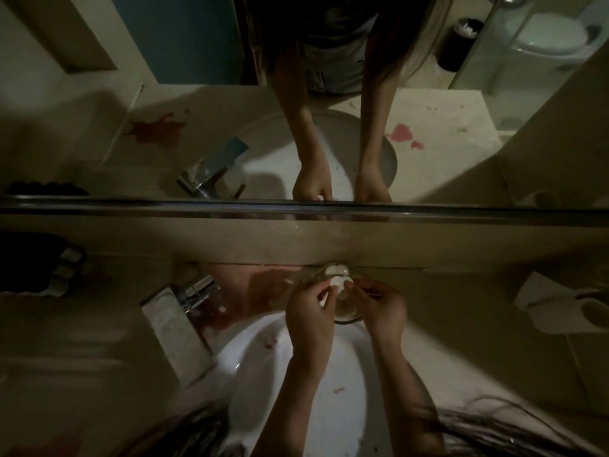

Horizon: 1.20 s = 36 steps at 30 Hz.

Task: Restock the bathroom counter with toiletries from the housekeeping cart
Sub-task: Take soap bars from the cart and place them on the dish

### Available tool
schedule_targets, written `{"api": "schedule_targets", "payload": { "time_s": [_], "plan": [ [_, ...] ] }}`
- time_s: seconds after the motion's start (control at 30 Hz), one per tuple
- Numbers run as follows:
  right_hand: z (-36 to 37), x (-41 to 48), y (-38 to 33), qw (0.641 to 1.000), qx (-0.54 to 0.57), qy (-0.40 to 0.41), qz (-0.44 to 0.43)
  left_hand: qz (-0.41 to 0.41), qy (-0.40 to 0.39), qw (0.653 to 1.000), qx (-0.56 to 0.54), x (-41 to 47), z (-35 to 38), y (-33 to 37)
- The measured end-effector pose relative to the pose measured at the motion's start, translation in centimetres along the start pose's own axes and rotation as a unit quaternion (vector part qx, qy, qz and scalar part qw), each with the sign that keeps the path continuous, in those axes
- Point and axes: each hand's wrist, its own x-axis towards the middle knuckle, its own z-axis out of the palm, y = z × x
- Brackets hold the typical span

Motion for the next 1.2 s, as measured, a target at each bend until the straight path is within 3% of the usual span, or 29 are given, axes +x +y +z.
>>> {"api": "schedule_targets", "payload": {
  "time_s": [0.2, 0.43, 0.63, 0.83, 1.2],
  "plan": [
    [0.6, -0.4, -0.4, 0.999, -0.016, 0.033, 0.011, -0.01, 0.009, 1.0, 0.003, 0.2, 0.0, 0.4],
    [0.9, -1.1, -0.5, 0.994, -0.073, 0.069, -0.035, 0.007, 0.047, 0.999, 0.002, -0.2, 0.4, 0.2],
    [0.1, -1.3, -0.6, 0.991, -0.12, 0.025, -0.051, 0.025, -0.008, 0.999, 0.027, -0.2, -1.5, 0.9],
    [-3.6, -3.8, -1.2, 0.994, -0.063, 0.007, -0.085, 0.069, -0.027, 0.997, 0.019, -2.3, -6.5, 1.6],
    [-12.0, -14.3, -5.8, 0.965, 0.124, -0.068, -0.22, 0.113, -0.02, 0.979, -0.167, -10.6, -15.1, 5.6]
  ]
}}
